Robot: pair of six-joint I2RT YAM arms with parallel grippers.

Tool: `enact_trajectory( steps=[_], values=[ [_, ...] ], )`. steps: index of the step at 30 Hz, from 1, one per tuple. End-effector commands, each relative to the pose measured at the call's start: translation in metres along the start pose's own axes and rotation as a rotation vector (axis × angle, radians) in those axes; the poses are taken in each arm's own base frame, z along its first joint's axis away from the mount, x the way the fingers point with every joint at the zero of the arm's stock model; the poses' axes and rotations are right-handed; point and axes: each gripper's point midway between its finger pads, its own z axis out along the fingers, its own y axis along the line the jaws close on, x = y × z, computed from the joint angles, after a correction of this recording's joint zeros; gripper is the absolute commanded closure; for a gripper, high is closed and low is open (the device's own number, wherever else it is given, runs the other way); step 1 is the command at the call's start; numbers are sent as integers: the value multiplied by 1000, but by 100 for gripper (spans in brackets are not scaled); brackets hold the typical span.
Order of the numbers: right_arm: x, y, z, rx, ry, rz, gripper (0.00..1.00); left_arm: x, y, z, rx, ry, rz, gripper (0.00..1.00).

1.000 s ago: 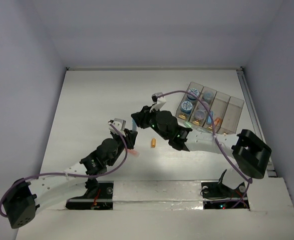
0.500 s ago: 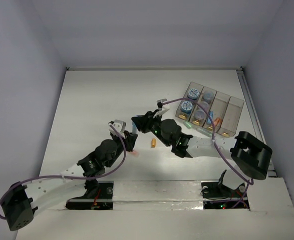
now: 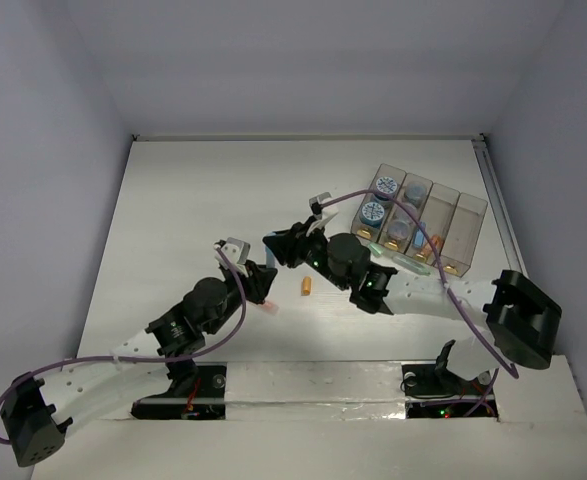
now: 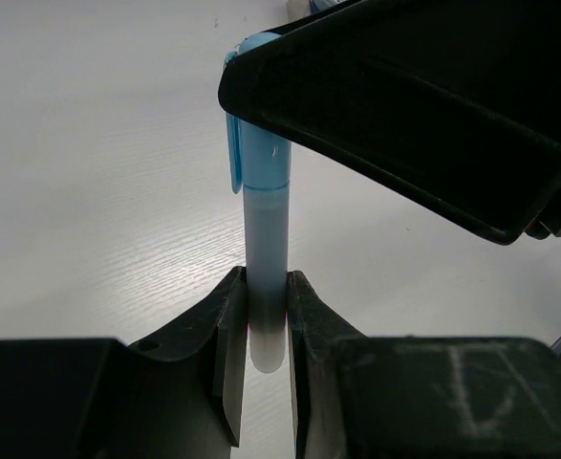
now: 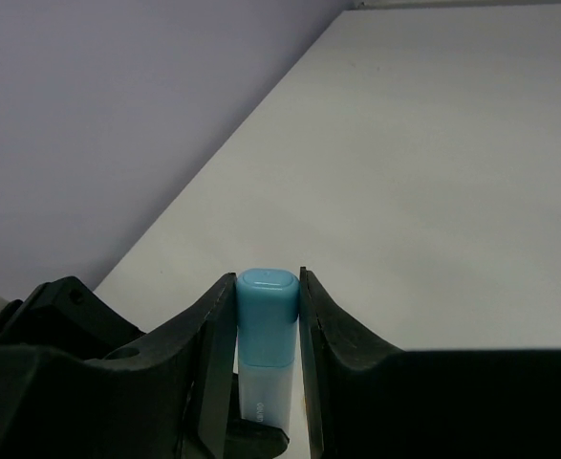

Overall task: Sort the stationery into containers
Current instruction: Close the pen cap on the pen.

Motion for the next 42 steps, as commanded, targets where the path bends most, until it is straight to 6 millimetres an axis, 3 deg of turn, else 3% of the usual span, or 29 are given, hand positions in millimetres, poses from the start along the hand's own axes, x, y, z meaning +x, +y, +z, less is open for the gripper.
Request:
enact_trajectory(
  steps=[1, 4, 10, 18, 23, 27, 35, 39, 42],
  values=[
    [39, 13, -20, -52, 213, -78, 100, -84, -18, -2, 22, -248, -104, 100],
    [44, 15, -22, -53, 264, -87, 100, -81, -16, 2, 3, -239, -98, 100],
    [62, 11, -26, -55, 288, -14, 100, -102, -17, 0, -5, -302, -87, 100],
    [93, 3, -41, -72, 342, 57, 100, -155, -17, -16, -44, -436, -73, 100],
    [125, 3, -56, -88, 423, 77, 100, -183, -17, -26, -65, -506, -91, 100],
    [134, 3, -61, -91, 440, 93, 100, -200, -24, -31, -36, -541, -103, 100],
    [174, 5, -71, -90, 529, 133, 100, -227, -38, -39, 4, -583, -104, 100],
    [173, 2, -69, -75, 531, 110, 100, -224, -42, -34, 16, -561, -103, 100],
    [147, -2, -64, -28, 441, 75, 100, -216, -43, -31, 29, -539, -108, 100]
  ],
)
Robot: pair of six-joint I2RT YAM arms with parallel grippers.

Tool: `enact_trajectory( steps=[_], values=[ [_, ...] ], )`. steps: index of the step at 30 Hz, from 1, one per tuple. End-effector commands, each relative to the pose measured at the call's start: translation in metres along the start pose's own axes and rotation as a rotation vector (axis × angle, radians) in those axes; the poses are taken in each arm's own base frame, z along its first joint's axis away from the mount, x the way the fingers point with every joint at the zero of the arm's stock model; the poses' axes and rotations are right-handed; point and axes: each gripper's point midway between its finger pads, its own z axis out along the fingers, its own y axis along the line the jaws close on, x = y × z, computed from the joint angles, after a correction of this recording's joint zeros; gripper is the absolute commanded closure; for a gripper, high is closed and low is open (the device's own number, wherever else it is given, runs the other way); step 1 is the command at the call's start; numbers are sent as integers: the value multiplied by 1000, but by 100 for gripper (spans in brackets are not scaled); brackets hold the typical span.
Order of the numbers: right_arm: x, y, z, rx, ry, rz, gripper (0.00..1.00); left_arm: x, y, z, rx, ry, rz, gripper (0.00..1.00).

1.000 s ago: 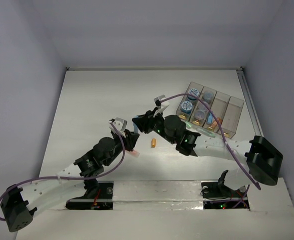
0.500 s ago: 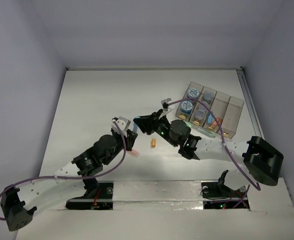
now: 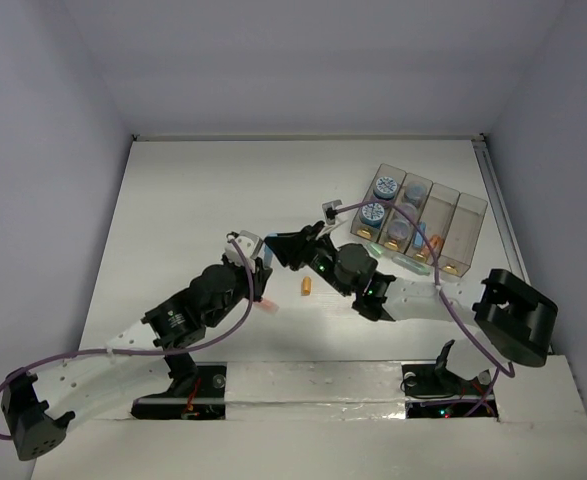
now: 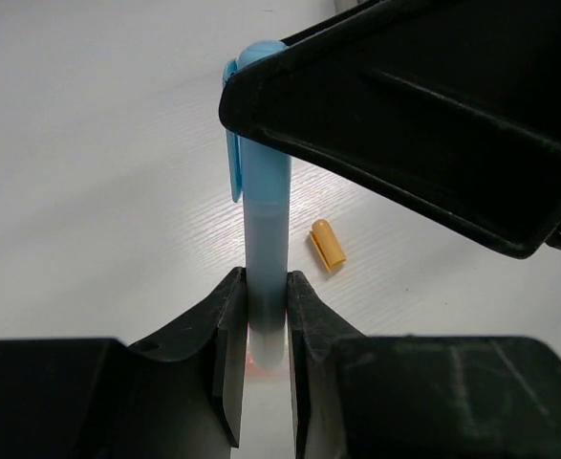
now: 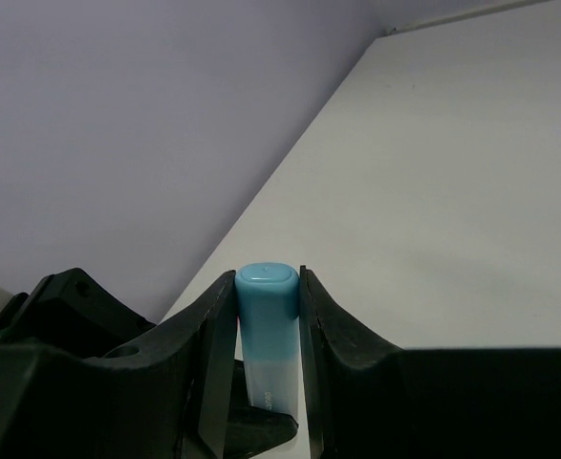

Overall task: Sort the stationery into containers
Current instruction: Close the pen cap on the pen, then place the pen in the storage box.

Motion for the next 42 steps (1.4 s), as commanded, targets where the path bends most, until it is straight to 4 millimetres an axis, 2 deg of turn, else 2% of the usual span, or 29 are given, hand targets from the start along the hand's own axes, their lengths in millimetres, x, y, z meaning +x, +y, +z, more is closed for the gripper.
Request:
enact_trajectory(
  steps=[1, 5, 8, 9, 10, 11, 12, 13, 14, 15, 16, 17, 18, 20, 21, 24, 25, 27, 28, 29, 30, 31, 32, 34, 35, 38, 42],
  values=[
    [130, -26, -68, 77, 499, -93, 100, -203, -10, -51, 62, -660, -307, 100],
    [89, -17, -42, 102, 373, -108, 100, -179, -25, -34, 130, -586, -287, 100],
    [61, -31, -25, 160, 290, -102, 100, -162, -32, -29, 173, -544, -297, 100],
    [45, -30, -16, 160, 249, -85, 100, -157, -33, -29, 181, -533, -299, 94],
    [28, -43, -9, 191, 208, -80, 100, -153, -33, -28, 182, -521, -304, 80],
    [15, -51, -4, 215, 174, -78, 100, -144, -32, -28, 188, -506, -305, 71],
    [-2, -53, 3, 221, 133, -72, 100, -141, -32, -29, 194, -501, -305, 61],
    [-15, -58, 8, 230, 101, -70, 100, -137, -31, -30, 193, -491, -306, 46],
    [-36, -74, 11, 268, 52, -70, 100, -133, -32, -34, 210, -494, -306, 41],
    [-50, -79, 13, 280, 22, -74, 100, -131, -32, -36, 216, -494, -303, 35],
    [-68, -80, 17, 286, -11, -73, 100, -129, -32, -38, 224, -494, -301, 24],
    [-88, -93, 16, 323, -53, -79, 100, -126, -30, -43, 228, -497, -302, 9],
    [-106, -95, 11, 341, -82, -93, 100, -125, -28, -45, 228, -499, -303, 2],
    [-132, -101, 2, 363, -125, -105, 100, -120, -25, -49, 227, -505, -308, 1],
    [-155, -108, -12, 411, -165, -142, 100, -118, -25, -50, 230, -507, -317, 1],
    [-182, -134, -47, 548, -204, -216, 100, -107, -25, -47, 240, -503, -320, 1],
    [-200, -146, -71, 611, -231, -232, 100, -105, -25, -45, 243, -502, -324, 1],
    [-201, -180, -108, 759, -192, -272, 100, -92, -26, -38, 240, -473, -318, 1],
    [-216, -202, -133, 849, -218, -272, 100, -88, -26, -36, 241, -465, -317, 1],
    [-227, -204, -152, 880, -245, -276, 100, -83, -26, -34, 240, -458, -314, 1],
    [-230, -213, -168, 928, -250, -281, 100, -80, -26, -32, 242, -451, -315, 1],
    [-225, -228, -189, 1005, -211, -287, 100, -78, -26, -32, 244, -449, -314, 1],
    [-240, -239, -216, 1087, -256, -281, 100, -73, -26, -30, 244, -440, -312, 1],
    [-247, -254, -244, 1182, -266, -292, 100, -69, -26, -29, 246, -433, -313, 1],
    [-257, -266, -266, 1260, -298, -289, 100, -65, -26, -27, 243, -423, -310, 1],
    [-262, -292, -294, 1363, -279, -256, 100, -58, -25, -25, 233, -396, -311, 1],
    [-257, -323, -306, 1448, -218, -241, 100, -61, -25, -30, 241, -403, -314, 1]
  ],
)
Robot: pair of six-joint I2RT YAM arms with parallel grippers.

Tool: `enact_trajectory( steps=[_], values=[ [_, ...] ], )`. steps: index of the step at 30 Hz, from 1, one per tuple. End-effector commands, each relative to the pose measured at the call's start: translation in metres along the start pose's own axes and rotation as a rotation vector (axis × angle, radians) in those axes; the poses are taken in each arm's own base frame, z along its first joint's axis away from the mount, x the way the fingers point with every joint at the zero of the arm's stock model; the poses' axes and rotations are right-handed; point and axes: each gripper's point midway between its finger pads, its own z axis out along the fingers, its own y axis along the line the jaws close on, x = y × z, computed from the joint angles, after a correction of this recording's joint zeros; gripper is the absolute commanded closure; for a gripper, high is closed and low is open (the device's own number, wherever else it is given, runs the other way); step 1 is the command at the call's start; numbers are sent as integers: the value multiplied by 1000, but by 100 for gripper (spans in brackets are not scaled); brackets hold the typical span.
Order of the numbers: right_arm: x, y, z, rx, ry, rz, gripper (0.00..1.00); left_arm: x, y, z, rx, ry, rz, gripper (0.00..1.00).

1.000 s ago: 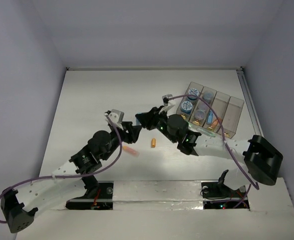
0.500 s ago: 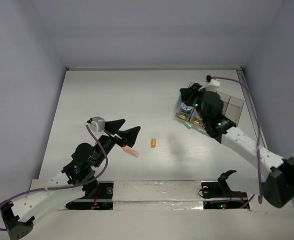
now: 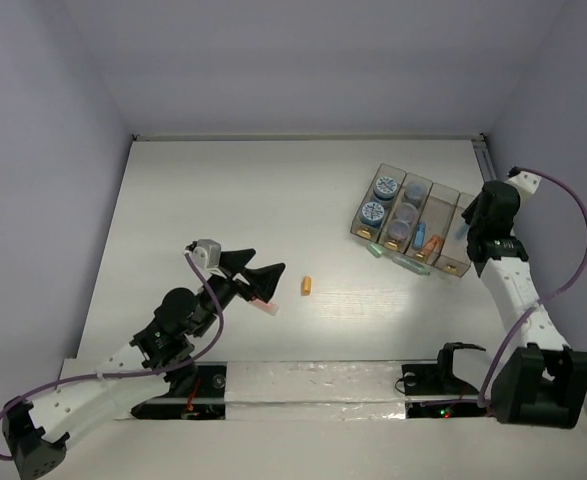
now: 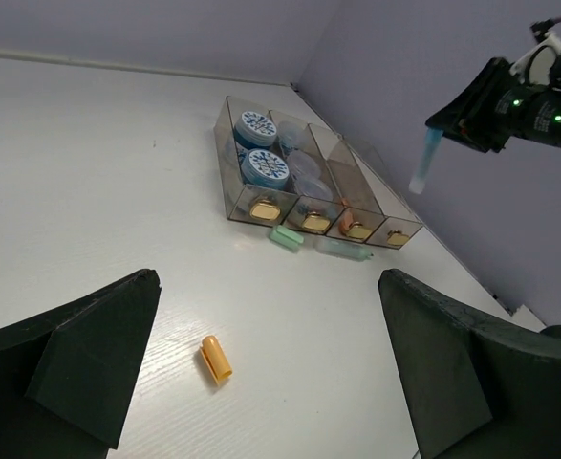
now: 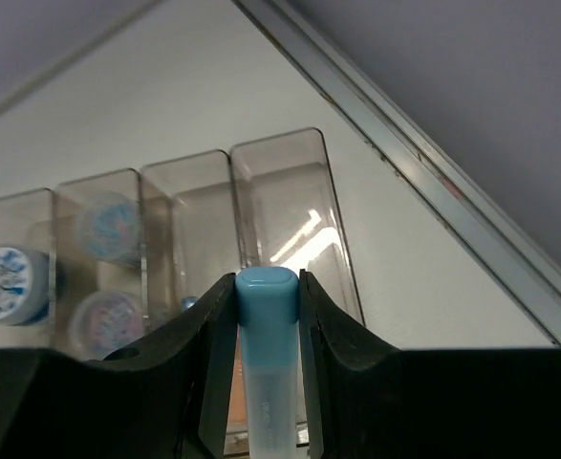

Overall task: Sort the stationery into containers
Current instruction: Place the pen in the storage box.

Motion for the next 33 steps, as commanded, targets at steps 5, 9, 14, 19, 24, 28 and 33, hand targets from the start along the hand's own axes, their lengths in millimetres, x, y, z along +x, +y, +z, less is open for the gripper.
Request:
enact_trajectory(
  steps=[5, 9, 14, 19, 24, 28, 33],
  values=[
    [33, -16, 33, 82, 132, -137, 100, -19, -9, -7, 44, -69, -35, 1],
    [57, -28, 45, 146, 194, -191, 100, -20, -4, -7, 15, -74, -30, 1],
    [70, -29, 53, 158, 229, -203, 91, -17, -4, -6, 13, -65, -28, 1],
    [71, -27, 54, 159, 246, -195, 47, -16, -2, -5, 0, -65, -26, 1],
    [65, -3, 36, 5, 244, -120, 28, -13, 4, -3, -33, -58, -24, 1],
    [61, 41, 5, -182, 208, -115, 24, -9, 13, 0, -87, -48, -31, 1],
    [96, 143, -79, -641, 258, -247, 26, -7, 27, 2, -166, -54, -37, 1]
  ],
)
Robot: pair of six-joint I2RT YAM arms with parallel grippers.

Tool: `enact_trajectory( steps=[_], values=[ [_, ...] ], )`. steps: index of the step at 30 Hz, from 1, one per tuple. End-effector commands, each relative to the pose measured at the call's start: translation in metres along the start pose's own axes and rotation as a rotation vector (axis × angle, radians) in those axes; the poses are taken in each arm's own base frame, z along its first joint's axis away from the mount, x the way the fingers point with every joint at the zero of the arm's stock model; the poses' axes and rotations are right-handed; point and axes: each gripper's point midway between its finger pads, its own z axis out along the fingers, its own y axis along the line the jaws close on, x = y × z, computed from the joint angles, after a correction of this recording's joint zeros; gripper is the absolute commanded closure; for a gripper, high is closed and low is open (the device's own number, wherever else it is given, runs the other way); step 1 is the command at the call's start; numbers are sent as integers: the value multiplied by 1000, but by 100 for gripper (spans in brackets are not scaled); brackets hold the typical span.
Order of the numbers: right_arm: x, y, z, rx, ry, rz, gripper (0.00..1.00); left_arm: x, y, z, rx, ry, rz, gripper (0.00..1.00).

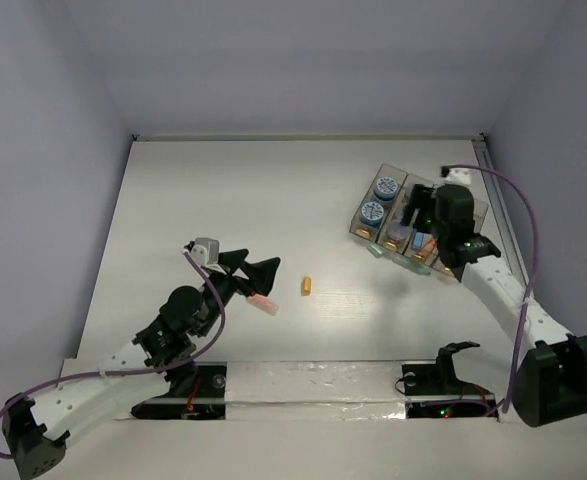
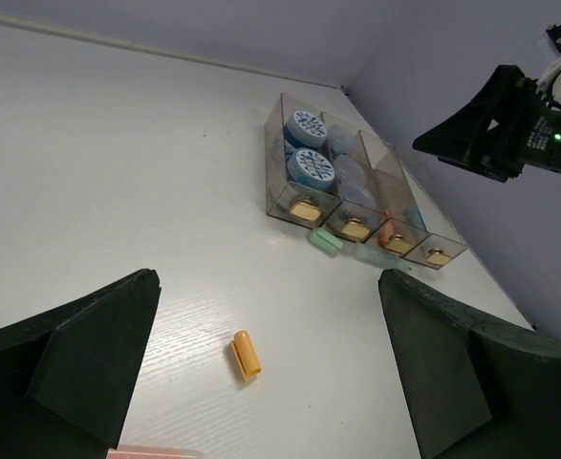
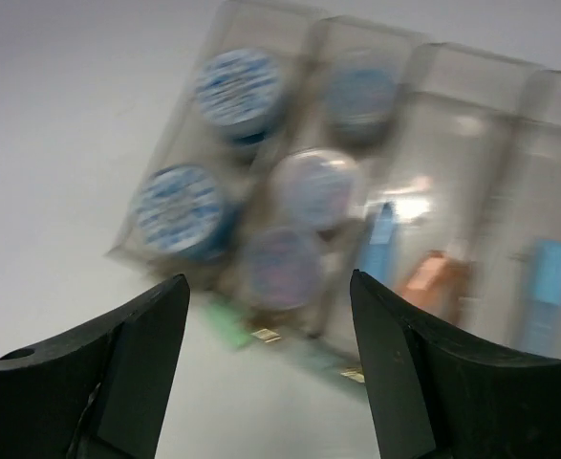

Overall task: Sort the stationery into containers
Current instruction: Place the pen in the storage box, then pick up the pen from the center of the board.

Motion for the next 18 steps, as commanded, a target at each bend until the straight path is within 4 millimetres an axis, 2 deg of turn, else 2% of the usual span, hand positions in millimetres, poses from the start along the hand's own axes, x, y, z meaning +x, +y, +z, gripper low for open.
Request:
enact_trajectory(
  steps=[1, 2, 3, 5, 6, 8, 9, 10, 11, 12, 13, 14, 15, 16, 17, 18],
  values=[
    [31, 91, -29, -367, 63, -128, 26, -14, 7, 2, -59, -57, -35, 1],
    [39, 106, -36, -430, 87, -155, 27, -16, 8, 1, -70, -66, -43, 1],
    [58, 137, -52, -572, 147, -193, 27, -23, 8, 0, -80, -88, -64, 1],
    [74, 162, -68, -686, 196, -233, 28, -31, 6, -1, -76, -112, -89, 1],
    [89, 184, -85, -769, 227, -268, 28, -36, 4, -2, -74, -125, -102, 1],
    [113, 210, -96, -847, 286, -317, 29, -41, 2, -1, -73, -138, -121, 1],
    [114, 227, -103, -880, 288, -336, 29, -49, 2, -1, -84, -155, -130, 1],
    [142, 247, -114, -925, 343, -405, 29, -53, 2, 0, -93, -162, -133, 1],
    [150, 259, -119, -942, 349, -440, 29, -53, 5, -1, -115, -156, -124, 1],
    [147, 277, -125, -970, 333, -459, 29, -65, 6, -2, -140, -183, -130, 1],
    [161, 293, -139, -1014, 349, -506, 29, -70, 8, -3, -156, -191, -131, 1],
    [183, 301, -136, -1011, 392, -546, 29, -73, 11, -6, -174, -193, -125, 1],
    [192, 310, -140, -1023, 397, -572, 29, -84, 15, -10, -205, -224, -134, 1],
    [190, 324, -142, -1029, 375, -604, 29, -87, 18, -13, -220, -232, -142, 1],
    [217, 331, -144, -1030, 412, -661, 29, -91, 20, -18, -227, -245, -159, 1],
    [224, 336, -141, -1017, 412, -684, 29, -96, 21, -22, -235, -260, -170, 1]
  ],
)
